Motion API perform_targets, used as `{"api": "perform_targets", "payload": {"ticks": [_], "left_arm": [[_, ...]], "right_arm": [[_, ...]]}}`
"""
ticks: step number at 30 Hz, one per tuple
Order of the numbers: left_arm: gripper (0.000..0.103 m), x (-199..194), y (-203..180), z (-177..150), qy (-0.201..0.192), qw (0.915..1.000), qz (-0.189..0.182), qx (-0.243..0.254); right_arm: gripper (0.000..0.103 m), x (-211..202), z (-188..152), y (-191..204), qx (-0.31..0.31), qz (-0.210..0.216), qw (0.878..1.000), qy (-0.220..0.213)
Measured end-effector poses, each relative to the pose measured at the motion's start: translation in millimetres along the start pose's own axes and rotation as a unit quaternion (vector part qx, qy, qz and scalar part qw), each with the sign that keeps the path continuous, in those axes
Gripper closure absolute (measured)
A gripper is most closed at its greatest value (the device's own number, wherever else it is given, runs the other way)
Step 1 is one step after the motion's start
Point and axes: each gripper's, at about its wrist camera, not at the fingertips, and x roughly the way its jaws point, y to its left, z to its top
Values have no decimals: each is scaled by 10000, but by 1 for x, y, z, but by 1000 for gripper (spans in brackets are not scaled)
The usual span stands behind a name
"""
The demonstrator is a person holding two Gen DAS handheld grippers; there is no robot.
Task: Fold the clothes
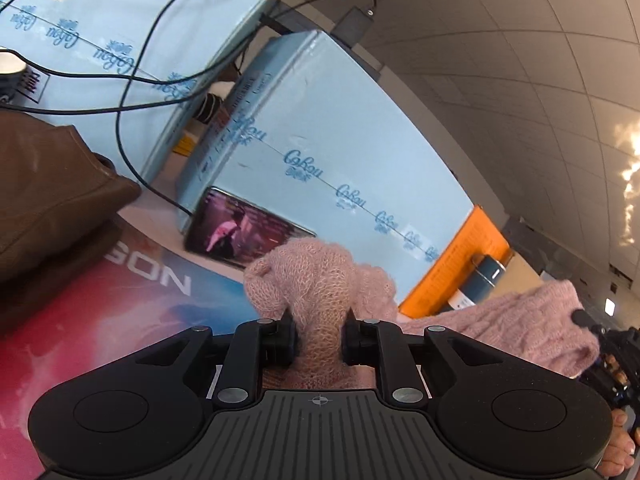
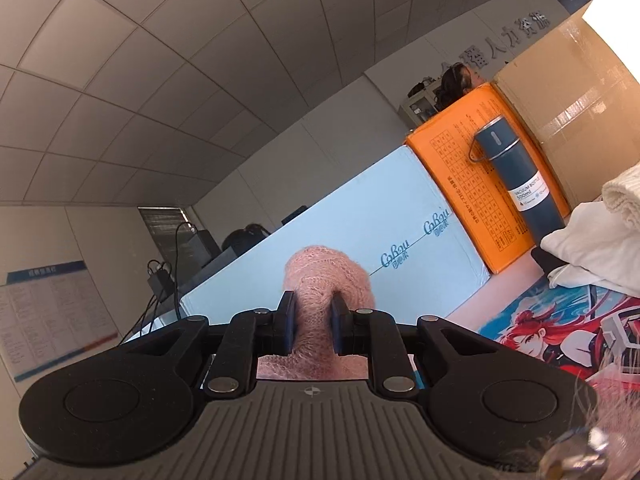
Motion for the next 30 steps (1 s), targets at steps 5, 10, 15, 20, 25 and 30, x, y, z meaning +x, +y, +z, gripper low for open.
{"api": "perform_targets", "payload": {"ticks": [5,10,15,20,25,30], "left_arm": [[85,8,7,-4,365,9991,172,-137],[83,12,7,-10,485,9982,347,-75],[79,15,13,-11,556,9970,475,-258],[62,18,16,-13,630,9963,446,-387],[43,21,17,-15,722,9957,322,-486],[18,29,10,-19,959,9949,199,-256]], "right_arm": [[87,-20,-9,-38,33,-992,9948,249],[87,-33,-21,-75,197,-2144,9746,613],[50,-41,-20,-69,-139,-2873,9574,252],[25,-24,-30,-36,-1058,-2232,9667,664],[12,23,-56,-4,-2213,-1920,9386,1824],[10,56,-79,-10,-2608,-2414,9006,2502]]}}
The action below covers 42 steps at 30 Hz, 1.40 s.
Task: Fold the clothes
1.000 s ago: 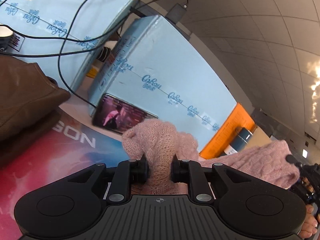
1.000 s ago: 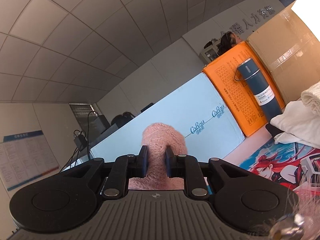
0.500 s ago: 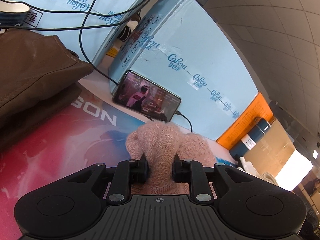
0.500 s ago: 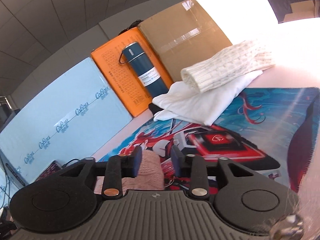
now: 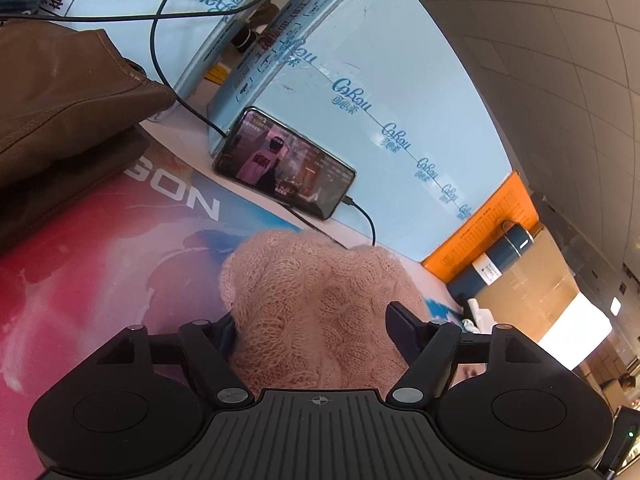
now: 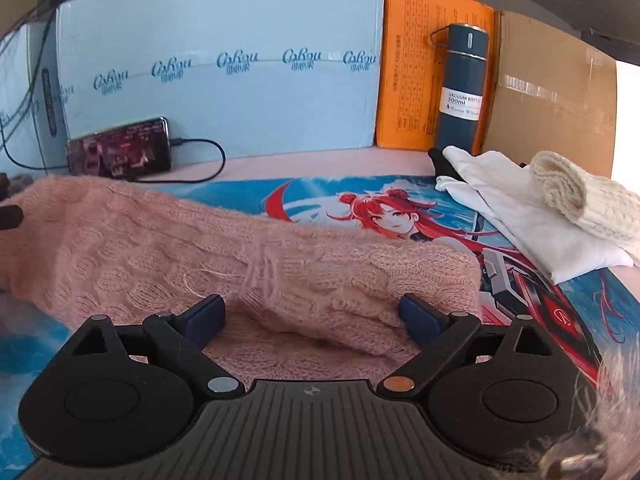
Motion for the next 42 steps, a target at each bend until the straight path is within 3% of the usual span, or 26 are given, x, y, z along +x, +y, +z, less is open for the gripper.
{"api": "perform_targets", "payload": {"ticks": [3,5,6,7,8,9,10,13,17,22,25,30,33,34,36,37,39,42], "left_arm": [[14,3,-10,-3,116,9995,-47,278],[14,3,-8,-3,120,9996,-56,242],[15,3,-7,-3,93,9998,-52,188],[18,2,-4,-2,68,9999,26,103],[37,2,0,-2,45,9999,130,12],[68,1,3,-1,23,9997,235,-79],[79,1,6,-1,0,9993,339,-170],[84,-2,7,1,-107,9994,286,-190],[85,-17,6,6,-638,9971,399,-69],[85,-39,17,15,-1317,9878,817,-179],[84,-41,24,17,-1294,9866,949,-283],[79,-32,18,16,-1072,9884,1073,-17],[72,-31,9,15,-1138,9862,1167,278],[68,-31,6,14,-1183,9846,1219,403],[39,-36,-5,13,-1498,9754,1405,804],[33,-39,-11,13,-1670,9691,1503,1015],[21,-44,-23,12,-2012,9541,1695,1433],[9,-42,-42,17,-2190,9316,1794,2280]], "right_arm": [[31,4,-1,-7,170,-93,9998,5],[59,0,-2,-17,412,-147,9990,-97],[66,-2,-2,-24,560,-157,9982,-141],[76,-3,-2,-30,703,-130,9973,-189],[81,-5,-2,-37,886,-83,9957,-244],[82,-7,-2,-45,1089,-11,9935,-326],[83,-10,-2,-50,1234,21,9914,-439],[84,-22,0,-61,1570,32,9839,-857],[84,-28,13,-78,1922,88,9717,-1368],[85,-20,34,-97,2349,416,9566,-1670],[85,-6,38,-104,2683,546,9471,-1672],[85,22,21,-117,3206,128,9389,-1243],[78,25,13,-126,3541,-235,9270,-1213],[69,21,11,-127,3566,-427,9234,-1358],[57,13,8,-128,3608,-811,9144,-1645],[50,10,6,-129,3626,-1002,9092,-1787],[48,0,1,-135,3718,-1281,8963,-2049],[45,-11,-5,-141,3913,-747,8868,-2343]]}}
